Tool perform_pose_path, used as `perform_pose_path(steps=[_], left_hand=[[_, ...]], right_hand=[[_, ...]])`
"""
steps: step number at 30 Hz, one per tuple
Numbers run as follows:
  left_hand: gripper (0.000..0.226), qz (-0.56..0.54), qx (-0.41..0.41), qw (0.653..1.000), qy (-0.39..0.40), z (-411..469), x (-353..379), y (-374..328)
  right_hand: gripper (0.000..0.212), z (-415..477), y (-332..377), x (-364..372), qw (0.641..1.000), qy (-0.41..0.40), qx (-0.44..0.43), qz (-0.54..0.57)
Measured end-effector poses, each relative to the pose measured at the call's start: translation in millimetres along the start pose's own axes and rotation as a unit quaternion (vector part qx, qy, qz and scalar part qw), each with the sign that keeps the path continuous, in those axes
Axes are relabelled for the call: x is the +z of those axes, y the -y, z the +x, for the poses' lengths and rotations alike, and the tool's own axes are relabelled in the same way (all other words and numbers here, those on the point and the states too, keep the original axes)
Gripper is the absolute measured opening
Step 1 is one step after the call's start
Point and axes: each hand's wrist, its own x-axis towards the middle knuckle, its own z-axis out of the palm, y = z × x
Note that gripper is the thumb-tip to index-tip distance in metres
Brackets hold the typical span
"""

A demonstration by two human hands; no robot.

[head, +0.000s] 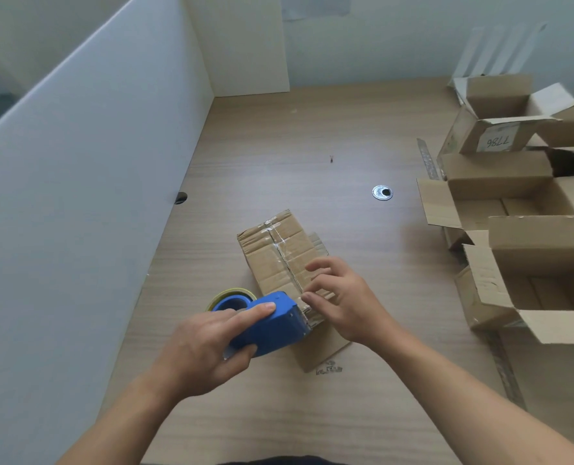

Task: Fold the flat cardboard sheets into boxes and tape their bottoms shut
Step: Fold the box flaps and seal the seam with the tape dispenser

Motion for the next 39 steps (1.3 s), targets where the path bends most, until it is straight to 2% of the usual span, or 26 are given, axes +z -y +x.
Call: perform_pose_path(steps=[7, 11, 15, 19, 25, 28, 32, 39], left_hand=[[0.073, -0.03, -0.047, 0.998, 0.01, 6, -6, -5], [0.073, -0.038, -0.058, 0.997, 0.037, 5, -5, -5], [0.07, -0.024, -0.104, 0.993, 0.056, -9, -13, 8], [0.068, -0.057, -0.115, 0.987, 0.1, -15, -23, 11], [0.067, -0.104, -0.155, 0.97, 0.156, -14, -21, 8], [0.067, -0.118, -0.185, 0.963, 0.157, -24, -25, 10], [0.067, -0.116, -0.208, 0.957, 0.166, -29, -26, 11], [0.067, -0.144, -0.265, 0.936, 0.182, -18, -20, 1]], right_hand=[[0.009, -2, -4, -12, 1.0, -0.003, 0.026, 0.003], [0.016, -5, -5, -14, 0.999, 0.001, 0.041, 0.014], [0.022, -7, -16, -44, 0.994, -0.056, 0.086, 0.033], [0.018, -13, -31, -67, 0.991, -0.027, 0.126, 0.025], [0.021, -13, -40, -65, 0.987, -0.024, 0.158, 0.02], [0.019, -18, -44, -74, 0.984, -0.038, 0.173, 0.014], [0.017, -16, -49, -75, 0.98, 0.016, 0.196, -0.008], [0.015, 0, -55, -66, 0.969, 0.041, 0.24, -0.036]])
